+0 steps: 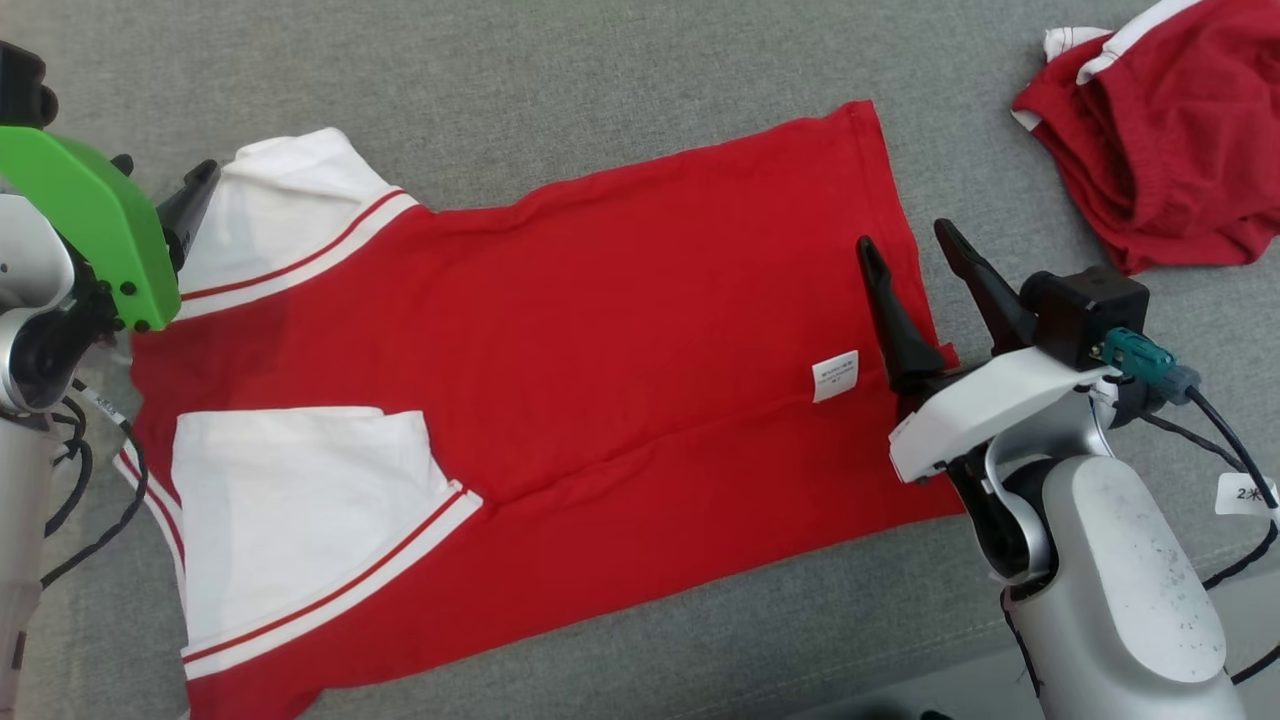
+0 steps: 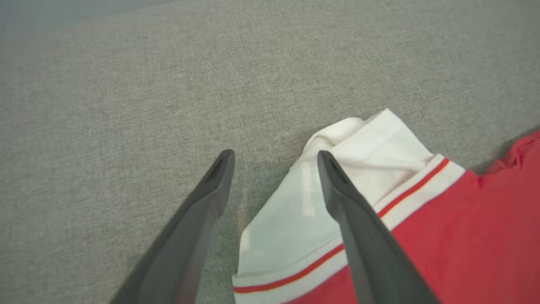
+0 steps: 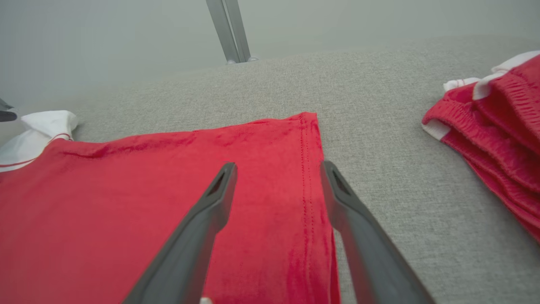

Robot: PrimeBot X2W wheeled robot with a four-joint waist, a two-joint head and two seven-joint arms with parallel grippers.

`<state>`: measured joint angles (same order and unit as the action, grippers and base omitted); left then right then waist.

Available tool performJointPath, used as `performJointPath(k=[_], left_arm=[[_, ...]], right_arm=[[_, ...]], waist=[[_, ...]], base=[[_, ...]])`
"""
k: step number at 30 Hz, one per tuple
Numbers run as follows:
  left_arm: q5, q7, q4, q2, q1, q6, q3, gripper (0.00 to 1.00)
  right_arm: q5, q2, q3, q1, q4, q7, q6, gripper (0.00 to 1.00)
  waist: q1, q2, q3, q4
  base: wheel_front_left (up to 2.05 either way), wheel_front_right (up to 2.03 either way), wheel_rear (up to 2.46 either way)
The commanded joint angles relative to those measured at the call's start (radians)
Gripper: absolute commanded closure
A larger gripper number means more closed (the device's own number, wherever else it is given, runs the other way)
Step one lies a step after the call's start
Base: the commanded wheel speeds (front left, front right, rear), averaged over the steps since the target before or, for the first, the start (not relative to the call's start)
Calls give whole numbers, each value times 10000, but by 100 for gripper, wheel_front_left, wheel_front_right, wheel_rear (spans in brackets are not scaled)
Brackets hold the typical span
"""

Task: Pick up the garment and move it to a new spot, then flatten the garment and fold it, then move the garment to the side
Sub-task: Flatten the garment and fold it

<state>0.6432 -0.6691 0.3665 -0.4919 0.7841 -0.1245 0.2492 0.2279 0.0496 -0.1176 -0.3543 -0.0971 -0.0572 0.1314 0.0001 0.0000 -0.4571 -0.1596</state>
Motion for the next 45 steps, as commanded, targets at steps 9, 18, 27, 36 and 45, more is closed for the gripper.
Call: performJointPath(k=[9, 18, 27, 36, 45], left_arm=[[350, 78, -204, -397, -295, -69, 562, 0], [103, 730, -113, -354, 34, -66, 829, 100], [303, 1409, -99, 128, 401, -63, 1332, 100], [646, 2113, -69, 422, 722, -64, 2038, 100], [915, 2717, 128, 212, 895, -64, 2494, 100]], right_arm=[[-33, 16, -50, -495, -427, 341, -17, 0], [-313, 228, -255, -1459, -832, 139, -17, 0], [-911, 1150, -476, -3836, -3027, -1218, -16, 0], [-269, 1657, -1055, -5156, -5576, -2279, -17, 36], [416, 2023, -1502, -5549, -6364, -1834, -20, 100]], waist=[[-1, 0, -557, -417], [-1, 0, -543, -277], [-1, 0, -429, 462], [-1, 0, -347, 1076], [-1, 0, -19, 1221]], base=[[0, 0, 0], [0, 0, 0], [0, 0, 0], [0, 0, 0], [0, 0, 0]])
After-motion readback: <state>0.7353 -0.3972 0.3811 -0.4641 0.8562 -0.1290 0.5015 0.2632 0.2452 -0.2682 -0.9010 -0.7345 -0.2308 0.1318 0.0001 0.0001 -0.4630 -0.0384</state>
